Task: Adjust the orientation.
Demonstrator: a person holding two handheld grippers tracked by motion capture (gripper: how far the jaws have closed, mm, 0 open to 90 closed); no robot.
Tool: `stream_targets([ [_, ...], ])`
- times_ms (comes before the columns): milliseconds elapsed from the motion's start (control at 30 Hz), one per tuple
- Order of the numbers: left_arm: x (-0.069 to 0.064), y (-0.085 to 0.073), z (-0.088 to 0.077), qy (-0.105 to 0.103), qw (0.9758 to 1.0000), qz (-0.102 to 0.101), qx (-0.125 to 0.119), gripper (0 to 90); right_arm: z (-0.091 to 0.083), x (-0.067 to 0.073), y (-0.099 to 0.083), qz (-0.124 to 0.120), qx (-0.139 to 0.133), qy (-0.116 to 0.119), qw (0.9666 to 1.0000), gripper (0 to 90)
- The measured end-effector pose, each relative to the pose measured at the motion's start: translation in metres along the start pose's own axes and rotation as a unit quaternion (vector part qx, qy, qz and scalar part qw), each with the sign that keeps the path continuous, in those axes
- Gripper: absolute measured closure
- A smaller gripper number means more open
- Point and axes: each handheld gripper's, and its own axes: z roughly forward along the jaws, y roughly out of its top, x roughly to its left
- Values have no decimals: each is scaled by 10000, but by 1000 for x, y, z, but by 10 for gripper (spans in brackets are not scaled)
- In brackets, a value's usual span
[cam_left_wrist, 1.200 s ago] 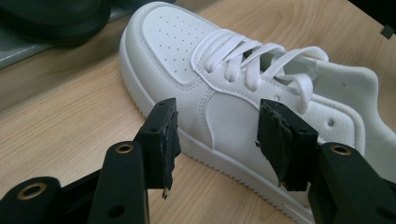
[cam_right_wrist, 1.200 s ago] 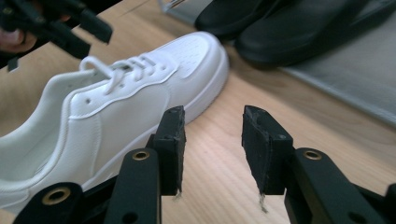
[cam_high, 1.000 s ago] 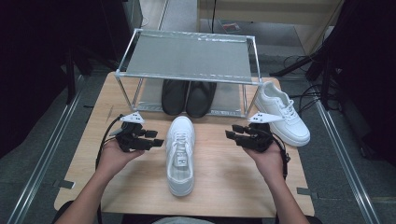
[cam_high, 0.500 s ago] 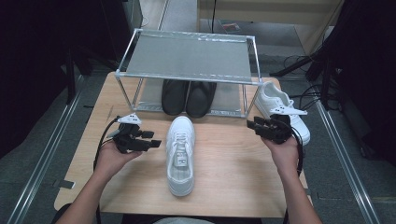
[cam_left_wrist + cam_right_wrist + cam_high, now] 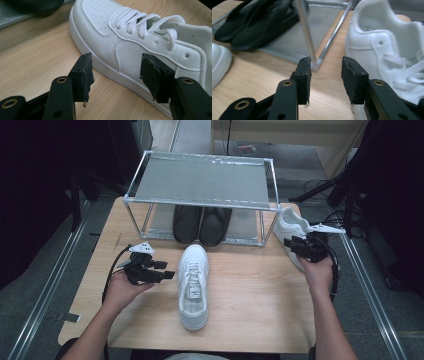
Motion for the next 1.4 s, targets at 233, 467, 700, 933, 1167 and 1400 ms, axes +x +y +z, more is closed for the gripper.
stream_targets([
  [233,-4,0,0,-18,10000,51,3,437,17,-21,17,118,29,-185,9998,610],
  [467,-7,-1,0,2,9999,141,98,437,21,-41,32,298,48,-435,9986,612],
  [700,-9,-1,-4,-90,9999,34,-98,438,31,-51,37,199,184,-773,9966,588],
  [933,-11,-1,-2,-11,9999,117,-8,438,51,-54,28,523,337,-465,9970,554],
  [1167,-11,-2,1,-3,9999,88,57,435,66,-55,16,502,396,-349,9973,543],
  [1400,-11,-2,-1,11,9999,104,24,435,61,-48,19,246,396,-330,9984,737],
])
